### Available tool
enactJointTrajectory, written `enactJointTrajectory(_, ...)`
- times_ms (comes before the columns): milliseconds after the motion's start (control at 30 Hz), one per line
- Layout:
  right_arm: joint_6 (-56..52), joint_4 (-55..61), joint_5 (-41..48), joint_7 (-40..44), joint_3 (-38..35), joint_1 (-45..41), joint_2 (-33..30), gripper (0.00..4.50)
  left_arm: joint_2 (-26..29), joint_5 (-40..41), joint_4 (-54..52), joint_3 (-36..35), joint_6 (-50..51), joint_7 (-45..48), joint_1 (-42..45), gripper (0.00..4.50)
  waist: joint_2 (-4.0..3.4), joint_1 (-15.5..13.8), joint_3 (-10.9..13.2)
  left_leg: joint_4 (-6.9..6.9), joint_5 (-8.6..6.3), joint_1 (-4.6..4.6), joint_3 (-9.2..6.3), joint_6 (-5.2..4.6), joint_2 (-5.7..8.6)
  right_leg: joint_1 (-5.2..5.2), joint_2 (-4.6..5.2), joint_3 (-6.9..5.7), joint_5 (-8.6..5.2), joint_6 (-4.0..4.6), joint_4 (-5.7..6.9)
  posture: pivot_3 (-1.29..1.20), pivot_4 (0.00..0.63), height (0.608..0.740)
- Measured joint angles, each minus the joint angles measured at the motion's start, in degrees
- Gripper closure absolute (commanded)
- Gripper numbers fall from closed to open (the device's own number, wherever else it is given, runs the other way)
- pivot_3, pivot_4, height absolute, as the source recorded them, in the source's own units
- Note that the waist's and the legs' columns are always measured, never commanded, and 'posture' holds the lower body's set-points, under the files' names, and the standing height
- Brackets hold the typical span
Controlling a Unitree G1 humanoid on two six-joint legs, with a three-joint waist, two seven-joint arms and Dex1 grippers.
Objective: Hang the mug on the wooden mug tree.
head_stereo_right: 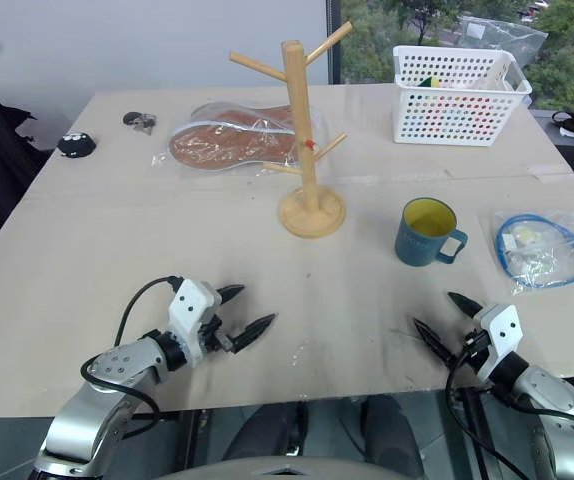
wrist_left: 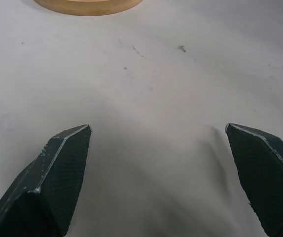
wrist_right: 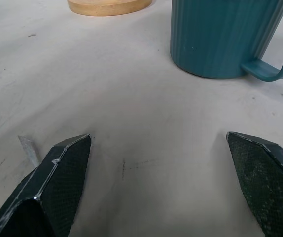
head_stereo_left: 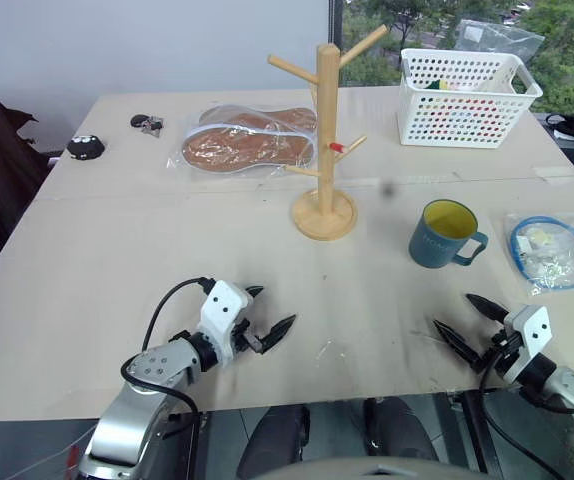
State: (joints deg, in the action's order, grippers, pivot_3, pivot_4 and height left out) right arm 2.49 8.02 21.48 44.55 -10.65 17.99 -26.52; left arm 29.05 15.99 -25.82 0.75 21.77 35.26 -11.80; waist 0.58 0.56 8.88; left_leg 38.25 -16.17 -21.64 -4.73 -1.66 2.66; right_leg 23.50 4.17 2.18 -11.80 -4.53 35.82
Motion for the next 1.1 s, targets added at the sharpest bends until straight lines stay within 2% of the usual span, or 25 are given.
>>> enactJointTrajectory(233, -0.1, -0.1, 0.8, 1.2, -1.7, 0.5, -2.3, 0.07, 0.0, 1.1, -0.7, -0.2, 0.2, 0.2, -0.7, 0.00, 0.00, -0.1, 0.0, 0.00, 0.00, -0.01, -0.01, 0.00, 0.00, 0.00, 0.01, 0.00, 0.00, 0.01, -0.01, 0.00, 0.150, 0.740)
enactJointTrajectory(700, -1.2, 0.7, 1.3, 0.2, -1.7, 1.9, -2.2, 0.07, 0.7, -0.1, -0.8, 0.6, -0.6, 0.8, -1.3, 0.00, -0.01, -0.1, 0.0, 0.00, 0.00, -0.01, 0.00, 0.00, 0.00, 0.00, 0.01, 0.01, -0.01, 0.01, -0.01, 0.00, 0.150, 0.740)
enactJointTrajectory(933, -4.2, 4.8, 1.5, -8.7, -2.5, 0.9, 3.0, 0.07, 0.9, 0.0, -0.7, 1.8, -0.9, 2.5, 3.6, 0.00, -0.02, -0.2, 0.0, 0.01, 0.00, -0.02, -0.01, 0.00, 0.01, 0.01, 0.01, 0.00, 0.00, 0.00, 0.00, 0.00, 0.150, 0.740)
enactJointTrajectory(1100, -7.6, 8.2, -1.0, -19.0, -3.9, -3.3, 5.7, 0.07, 0.9, 3.2, -2.2, 3.2, 1.0, 5.6, 12.2, 0.00, -0.02, -0.2, 0.0, 0.02, 0.03, -0.03, -0.02, 0.06, 0.04, 0.03, -0.01, 0.00, 0.01, 0.00, 0.01, 0.00, 0.150, 0.740)
